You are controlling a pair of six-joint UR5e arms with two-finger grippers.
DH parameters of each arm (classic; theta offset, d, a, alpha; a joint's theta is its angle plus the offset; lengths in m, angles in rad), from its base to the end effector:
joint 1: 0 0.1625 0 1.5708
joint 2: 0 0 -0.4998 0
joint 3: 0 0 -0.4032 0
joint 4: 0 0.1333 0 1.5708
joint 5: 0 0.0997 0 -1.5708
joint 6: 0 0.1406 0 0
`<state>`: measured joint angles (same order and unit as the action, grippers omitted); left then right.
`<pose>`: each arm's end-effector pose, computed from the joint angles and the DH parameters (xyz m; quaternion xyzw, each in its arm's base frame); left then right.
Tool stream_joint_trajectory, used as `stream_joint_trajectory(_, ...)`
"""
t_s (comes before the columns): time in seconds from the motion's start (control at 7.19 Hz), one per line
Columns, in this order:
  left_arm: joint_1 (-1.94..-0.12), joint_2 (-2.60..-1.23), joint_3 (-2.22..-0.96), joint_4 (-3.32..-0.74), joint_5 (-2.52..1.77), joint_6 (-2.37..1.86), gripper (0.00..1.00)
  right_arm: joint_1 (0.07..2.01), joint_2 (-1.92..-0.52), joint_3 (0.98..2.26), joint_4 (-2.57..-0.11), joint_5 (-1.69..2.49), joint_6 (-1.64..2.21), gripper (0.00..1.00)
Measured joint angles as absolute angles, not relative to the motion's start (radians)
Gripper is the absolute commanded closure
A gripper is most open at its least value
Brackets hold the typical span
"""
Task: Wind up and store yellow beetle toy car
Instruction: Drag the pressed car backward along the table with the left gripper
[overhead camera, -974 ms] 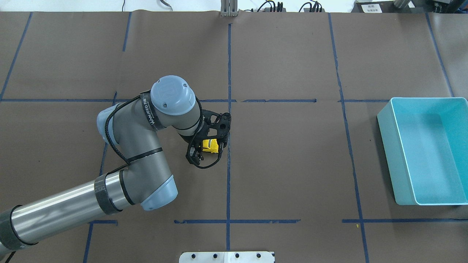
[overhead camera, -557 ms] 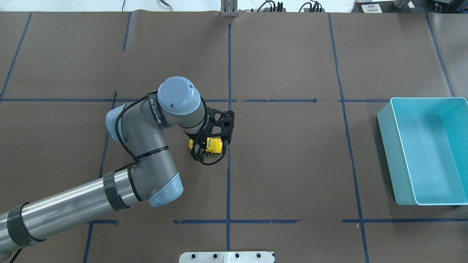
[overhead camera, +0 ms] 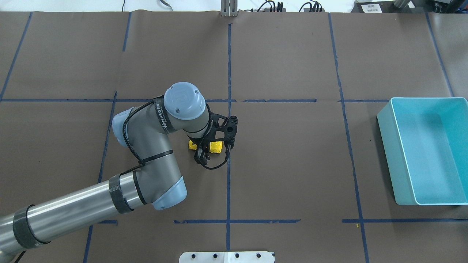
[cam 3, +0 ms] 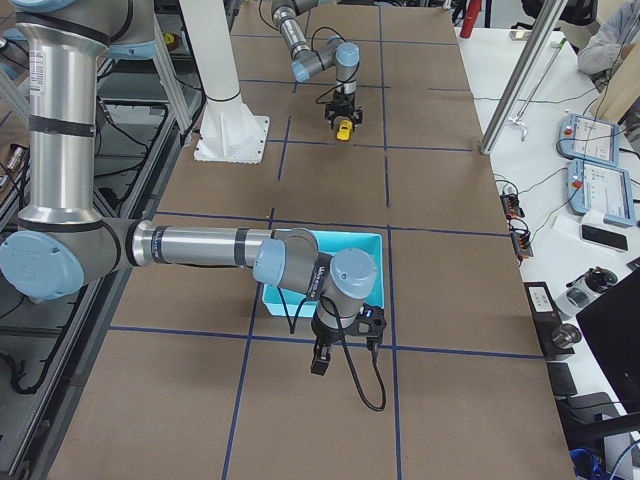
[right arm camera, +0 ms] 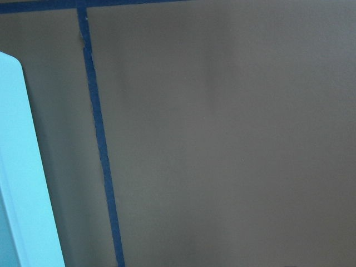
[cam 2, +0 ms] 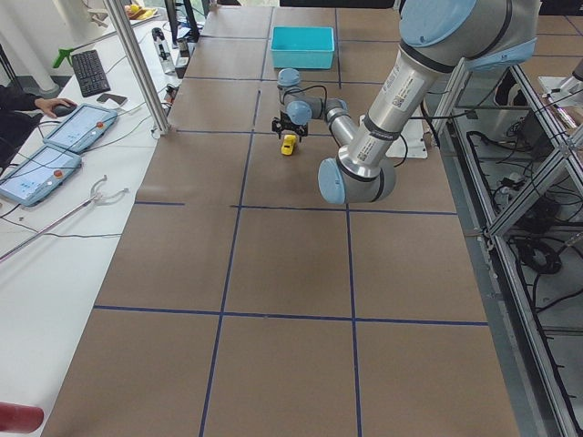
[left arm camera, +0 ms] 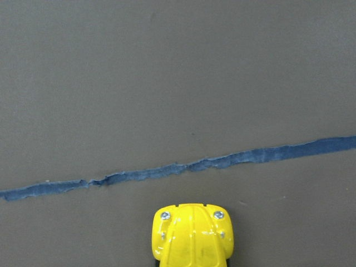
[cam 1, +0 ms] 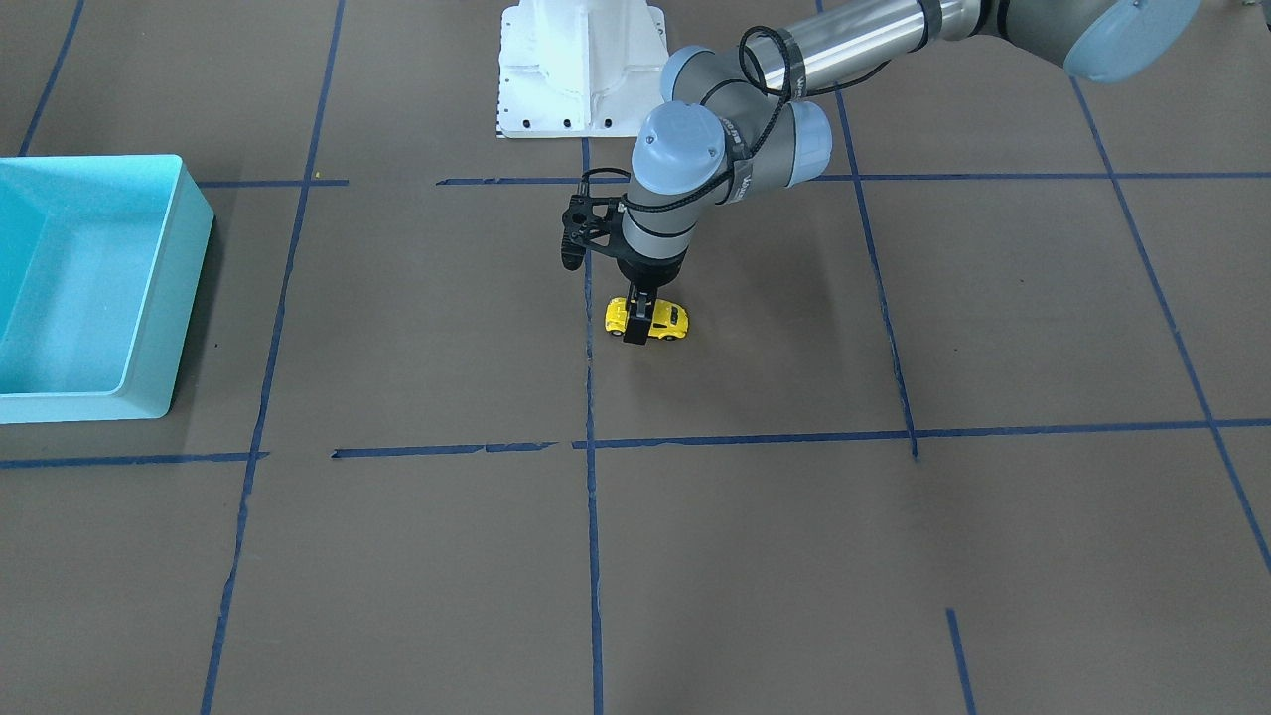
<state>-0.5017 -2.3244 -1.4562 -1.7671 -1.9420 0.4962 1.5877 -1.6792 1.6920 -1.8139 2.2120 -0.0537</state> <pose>0.6879 -0.4712 0.3005 0.3347 0.2744 0.6866 0.5842 0.0563 -0.4195 0.7867 -0.0979 -0.3167 0.0189 0.9433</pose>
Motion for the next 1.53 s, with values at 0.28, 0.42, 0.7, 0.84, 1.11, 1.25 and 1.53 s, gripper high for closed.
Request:
stream_joint_trajectory(0.28, -0.496, -2.324, -1.455, -1.767, -1.942, 0.494, 0.41, 1.588, -1.679, 1.692, -1.815, 2.212, -0.054, 0.0)
stream_joint_trajectory(0.42, -0.496, -2.324, -1.454, -1.768, -1.942, 0.493, 0.68, 1.588, -1.68, 1.692, -1.815, 2.212, -0.054, 0.0)
stream_joint_trajectory(0.7, -0.503, -2.315, -1.455, -1.801, -1.942, 0.491, 0.99, 1.588, -1.679, 1.692, -1.815, 2.212, -0.054, 0.0)
stream_joint_trajectory(0.84, -0.515, -2.307, -1.458, -1.818, -1.944, 0.491, 1.0, 1.588, -1.679, 1.692, -1.815, 2.212, -0.054, 0.0)
stream_joint_trajectory(1.11, -0.538, -2.29, -1.471, -1.83, -1.951, 0.492, 1.0, 1.588, -1.679, 1.692, -1.815, 2.212, -0.054, 0.0)
stream_joint_trajectory(1.25, -0.542, -2.281, -1.48, -1.835, -1.952, 0.492, 1.0, 1.588, -1.679, 1.692, -1.814, 2.212, -0.054, 0.0)
stream_joint_trajectory(1.53, -0.551, -2.268, -1.498, -1.869, -1.954, 0.489, 1.0, 1.588, -1.68, 1.692, -1.814, 2.212, -0.054, 0.0)
